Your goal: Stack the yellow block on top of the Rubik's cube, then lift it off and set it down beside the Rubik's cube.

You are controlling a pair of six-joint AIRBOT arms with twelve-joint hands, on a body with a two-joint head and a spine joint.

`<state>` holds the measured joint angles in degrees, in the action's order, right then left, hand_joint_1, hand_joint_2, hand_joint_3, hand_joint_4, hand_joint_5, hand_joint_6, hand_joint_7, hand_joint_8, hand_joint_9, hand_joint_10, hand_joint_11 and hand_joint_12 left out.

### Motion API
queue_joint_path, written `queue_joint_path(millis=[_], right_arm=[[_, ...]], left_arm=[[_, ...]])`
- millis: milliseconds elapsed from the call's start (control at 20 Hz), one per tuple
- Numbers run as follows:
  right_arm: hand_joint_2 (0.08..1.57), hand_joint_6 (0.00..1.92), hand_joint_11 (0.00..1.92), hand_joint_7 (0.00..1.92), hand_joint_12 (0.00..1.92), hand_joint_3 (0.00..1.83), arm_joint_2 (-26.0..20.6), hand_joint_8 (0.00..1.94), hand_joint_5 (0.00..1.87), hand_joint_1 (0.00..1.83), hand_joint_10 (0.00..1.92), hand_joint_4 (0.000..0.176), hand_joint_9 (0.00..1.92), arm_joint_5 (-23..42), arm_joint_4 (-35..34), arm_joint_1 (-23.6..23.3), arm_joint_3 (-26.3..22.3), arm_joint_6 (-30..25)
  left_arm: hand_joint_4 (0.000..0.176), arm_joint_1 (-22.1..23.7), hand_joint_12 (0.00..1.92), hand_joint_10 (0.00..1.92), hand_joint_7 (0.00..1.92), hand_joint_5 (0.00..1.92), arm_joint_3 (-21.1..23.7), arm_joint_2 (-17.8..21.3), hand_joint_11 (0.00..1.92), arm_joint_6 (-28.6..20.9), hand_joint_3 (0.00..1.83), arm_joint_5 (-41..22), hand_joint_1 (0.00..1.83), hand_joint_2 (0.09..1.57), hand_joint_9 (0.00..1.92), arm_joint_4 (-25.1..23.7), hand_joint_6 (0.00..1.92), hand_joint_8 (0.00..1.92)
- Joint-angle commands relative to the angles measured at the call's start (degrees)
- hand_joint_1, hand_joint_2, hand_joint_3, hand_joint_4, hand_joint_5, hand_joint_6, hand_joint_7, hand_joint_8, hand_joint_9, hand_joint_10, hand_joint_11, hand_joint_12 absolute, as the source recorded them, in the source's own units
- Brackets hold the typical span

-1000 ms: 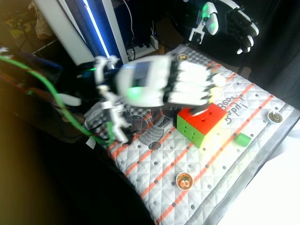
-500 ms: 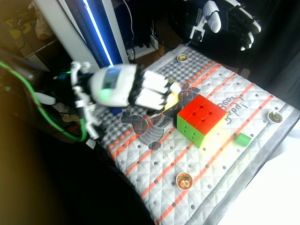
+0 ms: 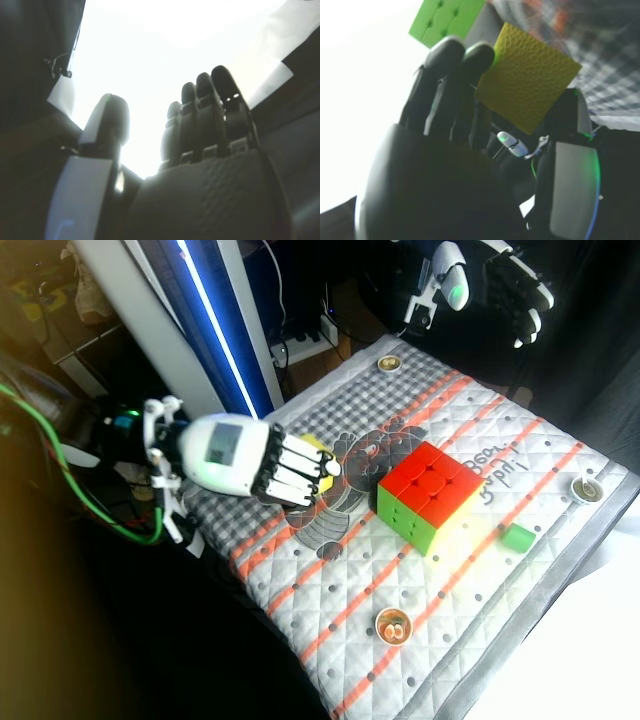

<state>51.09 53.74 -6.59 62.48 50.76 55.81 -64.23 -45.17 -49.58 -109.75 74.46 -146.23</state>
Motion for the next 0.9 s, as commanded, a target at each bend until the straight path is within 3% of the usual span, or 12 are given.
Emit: queue_joint_path(millis=[0,50,250,300,350,400,500,600,650,750,800,850], right_arm=[[1.13,1.2,0.11,0.54,1.71,0.0,0.32,1.31,0.43,1.13,1.39,0.0,0.4,4.67,0.28,0.03,0.09,0.03],[1.0,1.34,0.0,0.08,1.56,0.0,0.46,1.46,0.05,1.02,1.48,0.0,0.05,4.65,-0.13,0.38,0.08,0.03],[0.86,1.21,0.0,0.0,1.42,0.0,0.36,1.18,0.0,0.88,1.21,0.0,0.0,4.93,-0.64,0.47,-0.1,0.03],[0.86,1.13,0.0,0.0,1.44,0.0,0.25,1.09,0.0,0.84,1.13,0.0,0.0,5.19,-0.7,0.47,-0.19,0.03],[0.84,1.02,0.0,0.0,0.91,0.0,-0.13,0.88,0.0,0.73,0.76,0.0,0.0,6.04,-0.82,0.47,-0.48,0.03],[0.84,1.02,0.0,0.0,0.91,0.0,-0.81,0.88,0.0,0.73,0.76,0.0,0.0,7.06,-0.97,0.46,-0.79,0.03],[0.85,1.14,0.0,0.0,0.94,0.0,-1.7,0.96,0.0,0.73,0.81,0.0,0.0,9.3,-1.55,0.45,-1.27,0.03],[0.91,1.38,0.0,0.0,1.38,0.0,-3.21,1.24,0.0,0.66,1.12,0.0,0.0,13.63,-2.62,0.45,-1.92,0.03],[0.91,1.38,0.0,0.0,1.38,0.0,-4.35,1.24,0.0,0.66,1.12,0.0,0.0,17.66,-3.44,0.45,-2.41,0.04],[0.94,1.54,0.0,0.0,1.86,0.0,-5.42,1.55,0.0,0.68,1.62,0.0,0.0,22.88,-4.26,0.45,-2.79,0.09],[1.0,1.43,0.0,0.0,1.92,0.01,-5.83,1.51,0.0,0.55,1.73,0.0,0.0,27.71,-4.88,0.15,-2.94,0.55],[1.01,1.54,0.0,0.0,1.92,0.01,-5.92,1.58,0.0,0.56,1.72,0.0,0.0,29.44,-5.02,-0.13,-2.96,0.95]], left_arm=[[0.055,0.39,1.07,0.15,0.35,0.21,0.01,0.28,0.0,-0.67,0.0,7.35,0.74,1.27,0.31,-1.97,0.01,0.01],[0.033,0.39,1.1,0.15,0.37,0.25,0.01,0.28,0.0,-0.67,0.0,7.34,0.74,1.28,0.33,-1.86,0.02,0.02],[0.023,0.35,1.17,0.15,0.39,0.29,0.0,0.28,0.0,-0.68,0.0,7.39,0.77,1.28,0.34,-1.57,0.03,0.02],[0.039,0.32,1.16,0.15,0.4,0.3,0.01,0.28,0.0,-0.68,0.0,7.43,0.77,1.28,0.34,-1.55,0.03,0.02],[0.044,0.28,1.15,0.14,0.38,0.29,0.07,0.3,0.0,-0.72,0.0,7.63,0.73,1.28,0.33,-1.55,0.02,0.01],[0.044,0.24,1.15,0.14,0.38,0.29,0.1,0.31,0.0,-1.04,0.0,7.93,0.73,1.28,0.33,-1.58,0.02,0.01],[0.047,-0.2,1.21,0.14,0.38,0.29,-0.25,0.33,0.0,-3.36,0.0,8.68,0.6,1.26,0.33,-2.0,0.01,0.01],[0.047,-0.67,1.32,0.17,0.43,0.33,-1.12,0.55,0.0,-6.77,0.0,9.4,0.67,1.26,0.38,-3.0,0.02,0.02],[0.047,-0.67,1.32,0.17,0.43,0.33,-1.72,1.05,0.0,-8.47,0.0,9.34,0.67,1.26,0.38,-4.02,0.02,0.02],[0.009,-0.25,1.41,0.3,0.49,0.38,-1.9,2.12,0.0,-8.72,0.0,9.79,0.66,1.25,0.38,-5.19,0.01,0.02],[0.031,0.37,1.42,0.44,0.62,0.5,-1.92,3.14,0.15,-8.72,0.0,10.92,0.64,1.21,0.49,-6.81,0.03,0.04],[0.003,0.7,1.44,0.6,0.68,0.57,-1.92,3.46,0.24,-8.72,0.0,11.45,0.69,1.22,0.52,-7.29,0.06,0.08]])
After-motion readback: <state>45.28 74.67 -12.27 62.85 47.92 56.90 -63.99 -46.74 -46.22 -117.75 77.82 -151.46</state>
